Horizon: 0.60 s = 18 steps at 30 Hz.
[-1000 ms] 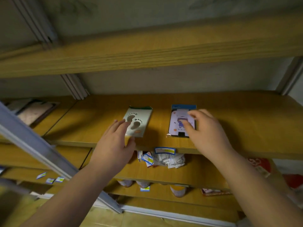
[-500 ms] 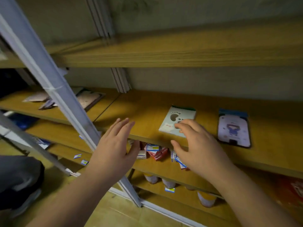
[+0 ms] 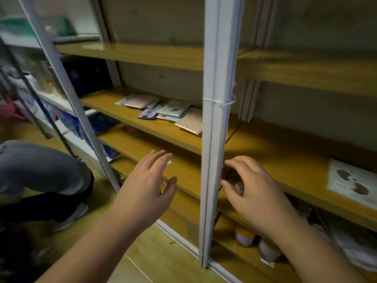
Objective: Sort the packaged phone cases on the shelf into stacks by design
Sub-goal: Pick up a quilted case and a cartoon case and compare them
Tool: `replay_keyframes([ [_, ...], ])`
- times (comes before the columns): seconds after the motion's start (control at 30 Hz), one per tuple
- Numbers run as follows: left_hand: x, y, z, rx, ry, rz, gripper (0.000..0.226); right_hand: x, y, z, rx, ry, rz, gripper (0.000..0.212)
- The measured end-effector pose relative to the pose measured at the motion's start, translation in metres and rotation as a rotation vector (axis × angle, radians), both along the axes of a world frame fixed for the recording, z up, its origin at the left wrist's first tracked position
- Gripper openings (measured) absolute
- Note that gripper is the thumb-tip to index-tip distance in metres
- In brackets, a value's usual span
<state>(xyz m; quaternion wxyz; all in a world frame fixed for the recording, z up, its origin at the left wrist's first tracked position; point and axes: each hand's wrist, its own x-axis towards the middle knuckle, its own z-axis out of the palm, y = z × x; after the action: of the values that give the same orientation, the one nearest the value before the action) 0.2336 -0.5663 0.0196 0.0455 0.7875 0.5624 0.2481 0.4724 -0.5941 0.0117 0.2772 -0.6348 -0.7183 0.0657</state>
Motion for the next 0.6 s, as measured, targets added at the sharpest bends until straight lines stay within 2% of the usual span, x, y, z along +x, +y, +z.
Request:
replay_keyframes([
  [0.27, -0.118, 0.063, -0.003, -0.051, 0.032, 0.032, 0.065, -0.120, 0.073, 0.002, 0.012, -0.031, 0.008, 0.048],
  [0.43, -0.140, 0.102, -0.004, -0.054, 0.020, 0.007, 0.063, -0.152, 0.113, 0.004, -0.011, -0.034, 0.002, 0.049],
  [0.6, -0.143, 0.146, -0.003, 0.014, -0.078, -0.029, 0.050, -0.164, 0.160, 0.000, -0.014, -0.031, -0.021, 0.051],
])
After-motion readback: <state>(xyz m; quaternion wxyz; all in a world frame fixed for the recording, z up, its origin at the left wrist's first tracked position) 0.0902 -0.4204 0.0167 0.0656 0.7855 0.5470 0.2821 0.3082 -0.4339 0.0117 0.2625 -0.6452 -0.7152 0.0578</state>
